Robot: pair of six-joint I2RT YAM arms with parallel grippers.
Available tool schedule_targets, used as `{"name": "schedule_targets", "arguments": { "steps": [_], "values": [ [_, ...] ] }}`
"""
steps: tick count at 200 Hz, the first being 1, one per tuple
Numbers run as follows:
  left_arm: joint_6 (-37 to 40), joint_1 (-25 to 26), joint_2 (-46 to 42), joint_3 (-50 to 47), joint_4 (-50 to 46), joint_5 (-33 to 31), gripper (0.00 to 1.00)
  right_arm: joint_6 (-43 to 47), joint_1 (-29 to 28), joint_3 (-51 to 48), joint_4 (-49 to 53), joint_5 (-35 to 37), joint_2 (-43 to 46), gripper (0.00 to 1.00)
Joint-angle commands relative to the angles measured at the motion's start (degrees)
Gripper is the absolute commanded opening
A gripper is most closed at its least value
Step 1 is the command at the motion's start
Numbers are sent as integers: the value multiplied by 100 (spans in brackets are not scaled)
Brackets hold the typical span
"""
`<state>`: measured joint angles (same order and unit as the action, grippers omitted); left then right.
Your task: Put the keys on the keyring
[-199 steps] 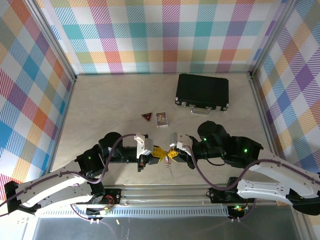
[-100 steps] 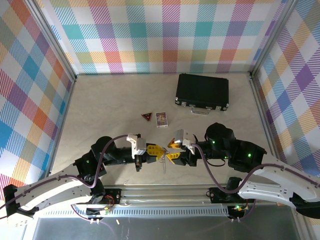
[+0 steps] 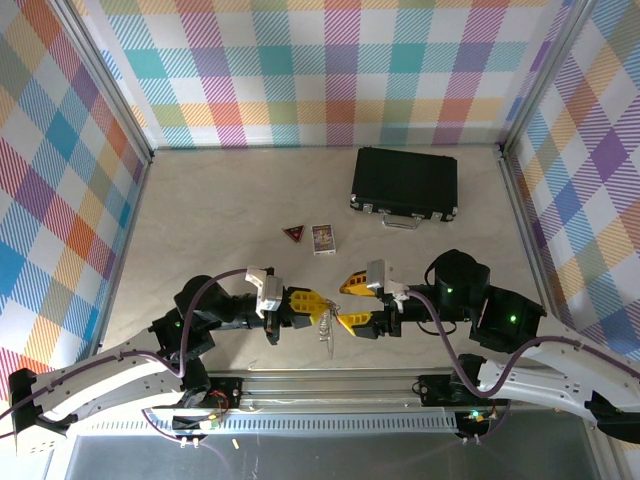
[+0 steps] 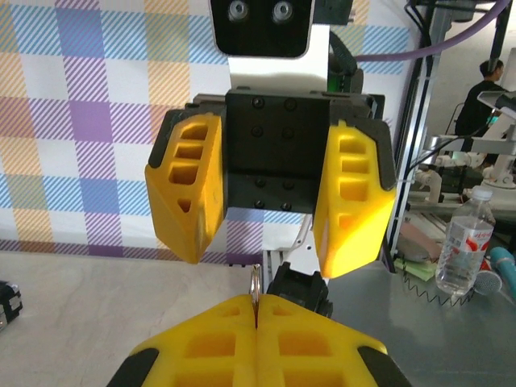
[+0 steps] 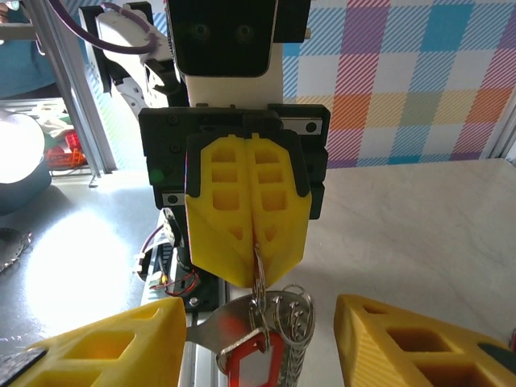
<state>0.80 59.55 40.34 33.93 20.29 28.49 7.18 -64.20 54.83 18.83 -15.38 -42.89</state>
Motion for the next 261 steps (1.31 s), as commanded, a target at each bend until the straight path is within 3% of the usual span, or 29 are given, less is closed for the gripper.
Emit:
{"name": "schedule_targets", "arguments": {
  "steps": [1, 50, 109, 179, 228, 261],
  "values": [
    [-115, -5, 12, -45, 568, 199, 0, -111, -31, -86, -253, -120, 45, 52],
    [-152, -5, 40, -69, 638, 294, 0, -112, -31, -233, -450, 22, 176, 52],
    [-203, -4, 139, -27, 676, 457, 0, -362, -31, -280, -654, -269, 26, 43],
    [-97, 0, 36, 8, 389, 369, 0, -382, -31, -200, -508, -405, -140, 28],
    [-48, -4, 60, 26, 265, 299, 0, -355, -34, -214, -354, -263, -105, 0],
    [191, -5, 93, 162, -224, 127, 0, -208, -31, 26, 77, -54, -156, 0]
  ]
}}
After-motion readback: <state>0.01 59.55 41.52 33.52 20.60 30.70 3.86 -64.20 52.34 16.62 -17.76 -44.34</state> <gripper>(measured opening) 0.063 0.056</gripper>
